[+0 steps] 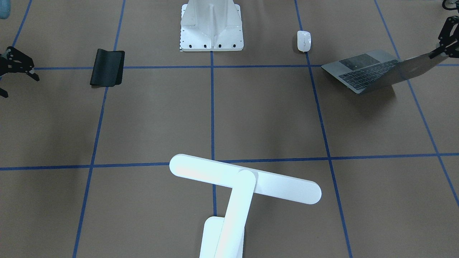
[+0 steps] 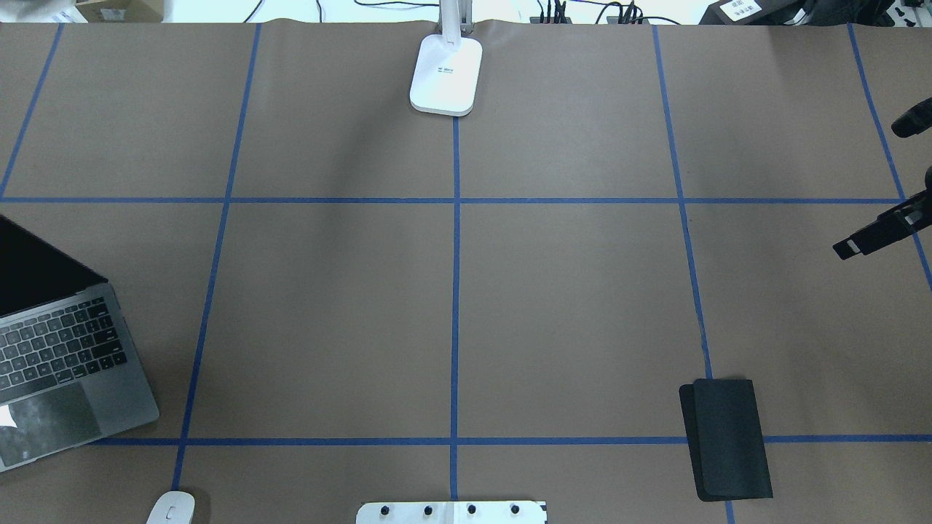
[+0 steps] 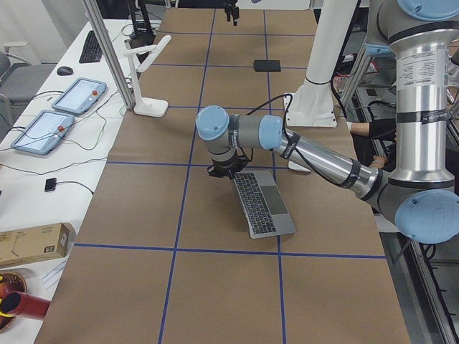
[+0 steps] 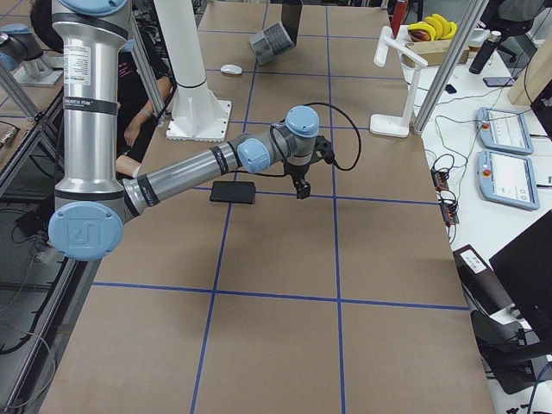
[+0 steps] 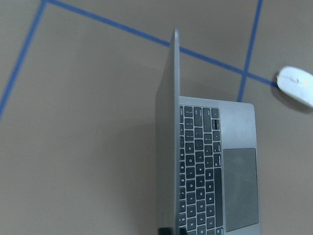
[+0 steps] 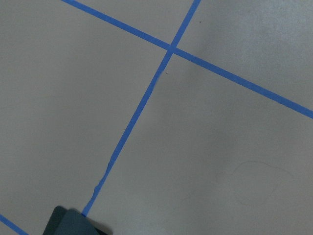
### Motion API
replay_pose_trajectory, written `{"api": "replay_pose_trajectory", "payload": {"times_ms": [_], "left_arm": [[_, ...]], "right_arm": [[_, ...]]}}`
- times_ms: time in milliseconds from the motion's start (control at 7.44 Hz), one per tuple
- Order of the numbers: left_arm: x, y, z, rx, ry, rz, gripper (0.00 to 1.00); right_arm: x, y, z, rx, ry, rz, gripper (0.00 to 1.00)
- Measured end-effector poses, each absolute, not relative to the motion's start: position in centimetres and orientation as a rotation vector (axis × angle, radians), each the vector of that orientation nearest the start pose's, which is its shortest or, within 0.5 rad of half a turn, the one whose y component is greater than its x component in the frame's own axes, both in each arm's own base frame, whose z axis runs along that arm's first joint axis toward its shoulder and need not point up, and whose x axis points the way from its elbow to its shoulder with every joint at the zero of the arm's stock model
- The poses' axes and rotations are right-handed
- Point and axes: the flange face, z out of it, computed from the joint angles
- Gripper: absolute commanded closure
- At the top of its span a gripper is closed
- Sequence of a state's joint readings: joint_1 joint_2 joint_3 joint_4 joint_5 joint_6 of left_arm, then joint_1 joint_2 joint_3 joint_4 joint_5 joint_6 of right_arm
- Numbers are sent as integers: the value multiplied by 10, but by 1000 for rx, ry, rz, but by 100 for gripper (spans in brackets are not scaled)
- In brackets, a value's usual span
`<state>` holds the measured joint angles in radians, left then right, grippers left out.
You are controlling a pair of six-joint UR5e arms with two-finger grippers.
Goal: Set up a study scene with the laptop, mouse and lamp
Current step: 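Carry the laptop farther from the robot toward the white lamp base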
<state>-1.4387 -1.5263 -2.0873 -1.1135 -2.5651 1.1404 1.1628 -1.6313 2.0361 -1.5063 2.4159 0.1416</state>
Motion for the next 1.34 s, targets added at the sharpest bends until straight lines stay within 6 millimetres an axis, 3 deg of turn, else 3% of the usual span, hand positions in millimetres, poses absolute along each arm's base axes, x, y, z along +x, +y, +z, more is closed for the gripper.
{"api": "replay_pose_trajectory", "payload": {"times_ms": [403,672,941,1076,1345], "left_arm": [[27,-491,394,541,905,1115,97],[83,-523,341,551,905,1186,98],[155,-537,272,570,848,1282,98],[181,-543,243,591,819,1313,98],[204,-563,206,645,772,1346,99]], "right_arm": [[-127,-441,449,184,-926,-421,0],[-127,-441,448,162,-933,-373,0],[-126,-439,453,142,-935,-351,0],[-125,-439,456,132,-933,-342,0],[-123,-442,463,116,-928,-323,0]]}}
